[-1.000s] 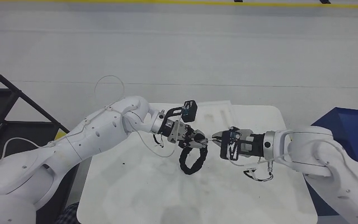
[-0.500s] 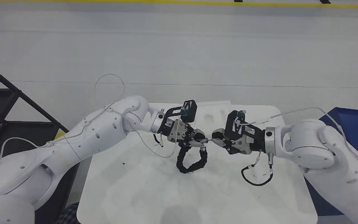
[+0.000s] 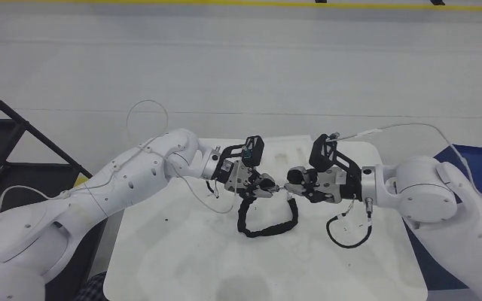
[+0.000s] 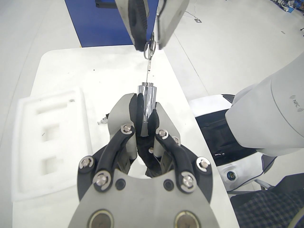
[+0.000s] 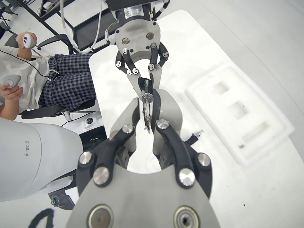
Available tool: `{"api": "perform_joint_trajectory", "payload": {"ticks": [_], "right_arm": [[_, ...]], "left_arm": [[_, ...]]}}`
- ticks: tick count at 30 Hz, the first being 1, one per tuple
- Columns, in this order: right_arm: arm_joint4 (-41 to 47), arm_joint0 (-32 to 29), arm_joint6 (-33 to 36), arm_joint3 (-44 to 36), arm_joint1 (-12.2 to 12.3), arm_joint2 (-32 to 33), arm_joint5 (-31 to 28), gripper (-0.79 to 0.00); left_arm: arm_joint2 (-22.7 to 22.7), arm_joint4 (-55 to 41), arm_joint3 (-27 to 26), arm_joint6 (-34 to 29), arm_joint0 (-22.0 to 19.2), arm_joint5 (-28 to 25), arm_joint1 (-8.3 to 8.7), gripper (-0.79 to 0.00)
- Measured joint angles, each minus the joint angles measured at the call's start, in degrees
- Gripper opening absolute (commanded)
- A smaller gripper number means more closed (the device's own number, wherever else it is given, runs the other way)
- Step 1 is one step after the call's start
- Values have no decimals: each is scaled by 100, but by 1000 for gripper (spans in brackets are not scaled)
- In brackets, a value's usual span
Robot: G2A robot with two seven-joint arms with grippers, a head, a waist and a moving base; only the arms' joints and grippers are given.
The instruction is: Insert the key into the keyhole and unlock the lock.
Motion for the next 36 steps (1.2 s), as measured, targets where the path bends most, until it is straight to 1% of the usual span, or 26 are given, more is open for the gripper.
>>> {"api": "perform_joint_trajectory", "payload": {"ticks": [8,13,17,23,29,30,32,33,36], "right_arm": [[78,-204,-110,56,40,298,-198,0],[40,-382,-194,84,81,560,-342,0],[-31,-556,-244,66,114,750,-421,0],[-116,-739,-286,35,145,959,-515,0],[-180,-788,-289,3,147,1011,-531,0],[-177,-788,-298,19,144,1004,-544,0],[-170,-782,-314,55,137,986,-574,0],[-172,-776,-324,79,132,968,-592,0],[-189,-760,-360,145,118,921,-637,0]], "left_arm": [[0,342,122,136,107,0,21,-785],[0,780,361,280,292,0,-28,-785],[0,1077,568,262,508,0,-97,-785],[0,1612,871,81,852,0,-282,-785],[0,2182,1341,23,1099,0,-583,-785],[0,2255,1426,44,1124,0,-650,-733],[0,2363,1540,62,1151,0,-747,-480],[0,2419,1606,74,1164,0,-806,0],[0,2456,1750,111,1171,0,-929,0]]}}
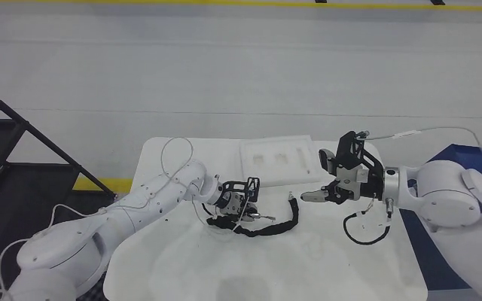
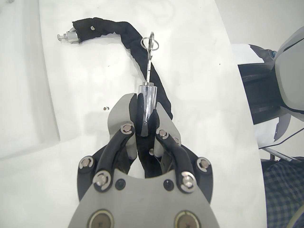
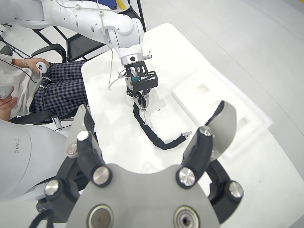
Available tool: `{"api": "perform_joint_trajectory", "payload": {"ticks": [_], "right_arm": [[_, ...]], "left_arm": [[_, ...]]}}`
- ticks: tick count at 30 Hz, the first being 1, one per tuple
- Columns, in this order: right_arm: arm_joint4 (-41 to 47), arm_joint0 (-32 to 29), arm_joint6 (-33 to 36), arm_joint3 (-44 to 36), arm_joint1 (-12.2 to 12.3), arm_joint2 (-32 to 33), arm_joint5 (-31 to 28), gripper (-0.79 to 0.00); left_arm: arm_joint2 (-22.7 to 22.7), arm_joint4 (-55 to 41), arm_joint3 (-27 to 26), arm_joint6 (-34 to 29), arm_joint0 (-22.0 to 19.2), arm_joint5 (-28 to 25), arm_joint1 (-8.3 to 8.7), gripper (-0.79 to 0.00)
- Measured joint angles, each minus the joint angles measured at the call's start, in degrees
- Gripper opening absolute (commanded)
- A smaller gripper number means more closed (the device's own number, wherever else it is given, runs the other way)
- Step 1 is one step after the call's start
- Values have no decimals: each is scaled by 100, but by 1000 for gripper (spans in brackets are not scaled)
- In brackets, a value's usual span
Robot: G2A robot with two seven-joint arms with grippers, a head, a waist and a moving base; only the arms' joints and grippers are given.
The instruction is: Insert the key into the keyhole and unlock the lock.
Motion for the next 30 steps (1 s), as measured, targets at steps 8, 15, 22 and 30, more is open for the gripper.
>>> {"api": "perform_joint_trajectory", "payload": {"ticks": [8,15,22,30], "right_arm": [[56,112,-13,402,-46,-177,-210,0],[172,576,13,916,-136,-451,-667,0],[185,1365,-248,1742,-304,-848,-1627,0],[11,2438,-464,2699,-524,-1278,-2348,0]], "left_arm": [[-188,349,160,527,-185,0,-90,0],[-905,1100,60,2023,-436,0,184,0],[-1616,1782,-96,3180,-701,0,489,0],[-1627,1024,148,3363,-1224,0,607,0]]}}
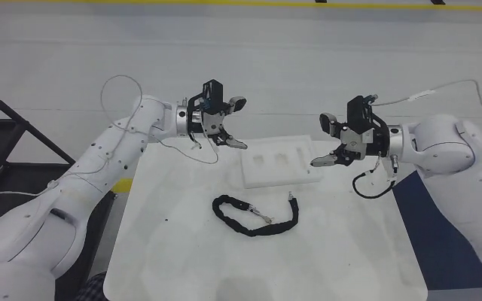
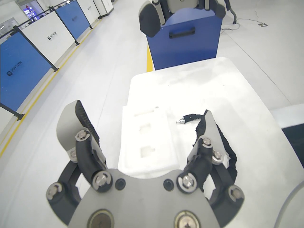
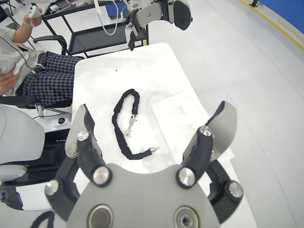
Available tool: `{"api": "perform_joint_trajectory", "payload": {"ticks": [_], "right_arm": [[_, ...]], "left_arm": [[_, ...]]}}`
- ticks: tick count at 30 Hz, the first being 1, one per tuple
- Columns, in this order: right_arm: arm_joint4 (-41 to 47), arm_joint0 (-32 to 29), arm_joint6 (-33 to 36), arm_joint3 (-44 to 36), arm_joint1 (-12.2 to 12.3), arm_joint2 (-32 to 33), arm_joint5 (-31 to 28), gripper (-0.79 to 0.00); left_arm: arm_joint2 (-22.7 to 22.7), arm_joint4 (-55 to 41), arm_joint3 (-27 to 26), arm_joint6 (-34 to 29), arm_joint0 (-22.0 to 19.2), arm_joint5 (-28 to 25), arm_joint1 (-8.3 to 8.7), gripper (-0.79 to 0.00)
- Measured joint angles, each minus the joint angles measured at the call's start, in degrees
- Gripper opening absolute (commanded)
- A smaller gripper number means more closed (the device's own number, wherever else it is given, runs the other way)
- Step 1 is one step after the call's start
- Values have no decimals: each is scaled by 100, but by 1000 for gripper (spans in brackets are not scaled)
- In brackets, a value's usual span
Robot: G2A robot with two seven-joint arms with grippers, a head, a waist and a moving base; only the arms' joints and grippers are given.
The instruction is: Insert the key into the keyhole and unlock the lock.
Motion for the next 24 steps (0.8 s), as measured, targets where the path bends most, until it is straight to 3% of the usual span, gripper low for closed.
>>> {"api": "perform_joint_trajectory", "payload": {"ticks": [12,24], "right_arm": [[-46,859,-151,813,-206,-427,-297,0],[-45,854,-149,808,-205,-424,-295,-1]], "left_arm": [[583,-1640,-75,-1125,-869,0,193,0],[645,-1811,-107,-1249,-927,0,224,0]]}}
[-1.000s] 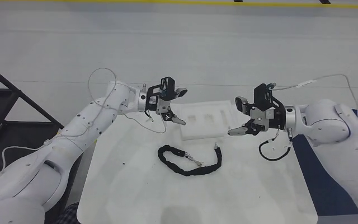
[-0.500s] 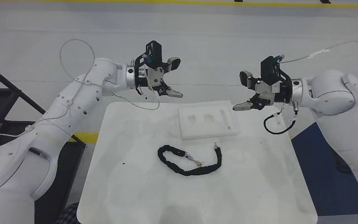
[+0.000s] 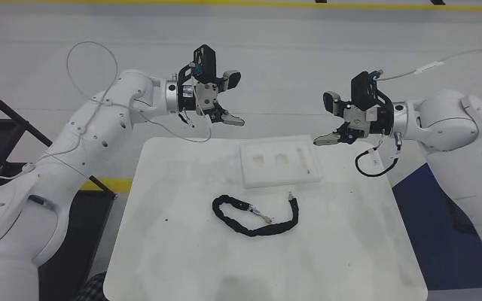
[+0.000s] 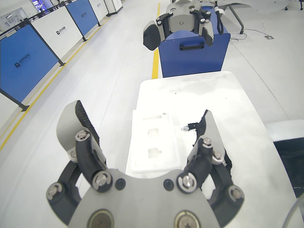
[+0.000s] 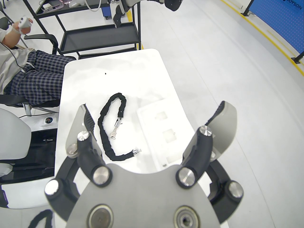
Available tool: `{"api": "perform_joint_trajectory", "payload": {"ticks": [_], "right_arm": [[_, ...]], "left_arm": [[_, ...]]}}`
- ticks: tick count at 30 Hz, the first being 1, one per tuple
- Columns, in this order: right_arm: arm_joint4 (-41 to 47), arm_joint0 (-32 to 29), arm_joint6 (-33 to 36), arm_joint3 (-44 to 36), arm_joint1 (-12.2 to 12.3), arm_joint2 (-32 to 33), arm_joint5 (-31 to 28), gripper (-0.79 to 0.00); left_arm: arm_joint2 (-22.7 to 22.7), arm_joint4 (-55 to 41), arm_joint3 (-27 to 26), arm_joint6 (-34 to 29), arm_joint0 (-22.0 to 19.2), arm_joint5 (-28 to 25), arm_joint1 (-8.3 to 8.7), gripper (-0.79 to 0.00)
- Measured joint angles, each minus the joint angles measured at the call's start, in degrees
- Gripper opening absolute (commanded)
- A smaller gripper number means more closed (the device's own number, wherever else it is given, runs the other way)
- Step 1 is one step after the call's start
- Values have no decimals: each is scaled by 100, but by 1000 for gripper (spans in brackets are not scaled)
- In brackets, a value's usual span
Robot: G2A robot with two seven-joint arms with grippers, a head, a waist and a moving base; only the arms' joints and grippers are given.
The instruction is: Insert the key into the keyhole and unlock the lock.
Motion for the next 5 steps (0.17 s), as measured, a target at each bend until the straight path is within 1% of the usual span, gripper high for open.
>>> {"api": "perform_joint_trajectory", "payload": {"ticks": [5], "right_arm": [[0,0,0,0,0,0,0,-1]], "left_arm": [[0,0,0,0,0,0,0,0]]}}
